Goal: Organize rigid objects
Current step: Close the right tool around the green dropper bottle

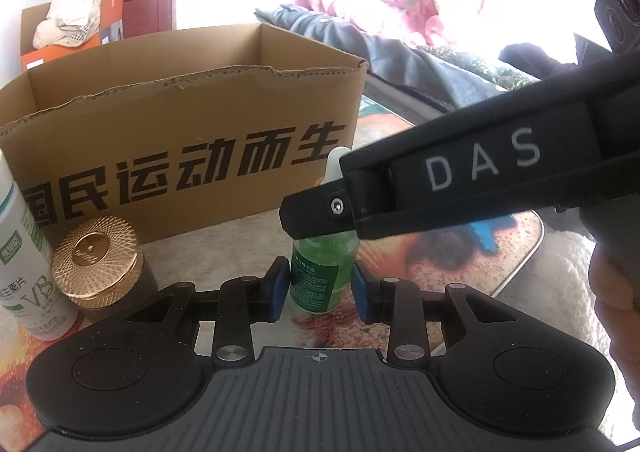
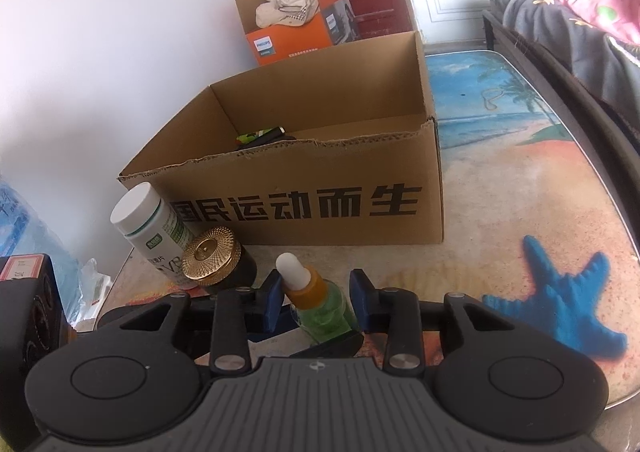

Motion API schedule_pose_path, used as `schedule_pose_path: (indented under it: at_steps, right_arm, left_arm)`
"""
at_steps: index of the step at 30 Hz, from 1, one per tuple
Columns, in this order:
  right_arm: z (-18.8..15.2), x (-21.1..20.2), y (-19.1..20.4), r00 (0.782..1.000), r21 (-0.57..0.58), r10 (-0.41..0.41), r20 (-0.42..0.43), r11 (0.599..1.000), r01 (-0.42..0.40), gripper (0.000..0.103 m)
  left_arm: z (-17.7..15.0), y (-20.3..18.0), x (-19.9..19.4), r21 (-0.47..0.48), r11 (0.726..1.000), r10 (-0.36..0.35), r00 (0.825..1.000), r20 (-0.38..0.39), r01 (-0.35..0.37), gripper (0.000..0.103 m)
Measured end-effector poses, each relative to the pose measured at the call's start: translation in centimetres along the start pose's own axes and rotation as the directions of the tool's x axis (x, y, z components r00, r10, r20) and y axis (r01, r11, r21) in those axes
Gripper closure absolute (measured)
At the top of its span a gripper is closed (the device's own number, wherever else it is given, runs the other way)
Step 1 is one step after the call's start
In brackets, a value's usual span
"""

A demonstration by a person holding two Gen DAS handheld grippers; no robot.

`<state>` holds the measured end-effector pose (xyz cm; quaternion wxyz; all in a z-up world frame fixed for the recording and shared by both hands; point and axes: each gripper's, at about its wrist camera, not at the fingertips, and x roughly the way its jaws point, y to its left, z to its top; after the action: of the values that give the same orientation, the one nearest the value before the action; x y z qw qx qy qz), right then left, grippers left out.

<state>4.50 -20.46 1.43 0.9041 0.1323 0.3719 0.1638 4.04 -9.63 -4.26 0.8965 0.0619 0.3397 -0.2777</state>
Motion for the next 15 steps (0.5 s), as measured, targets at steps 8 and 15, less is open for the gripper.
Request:
schedule_pose_path:
  at_steps: [8,15]
  right_arm:
    - [-0.1,0.0,-0.8,1.0,0.053,0.024,-0.007,0.998,-0.023,0.065]
    - [0.3,-0.7,-0.8,1.0,0.048,0.009,0.022,0.999,-0.01,0.065]
  left_arm:
    - [0.0,0.1,1.2,0.028,1.0,0.001,1.0,-0.022,0.0,0.07]
    - [0.5,-0.2,1.5,0.029,1.0,0.005,0.999,-0.034,-0.004,0.07]
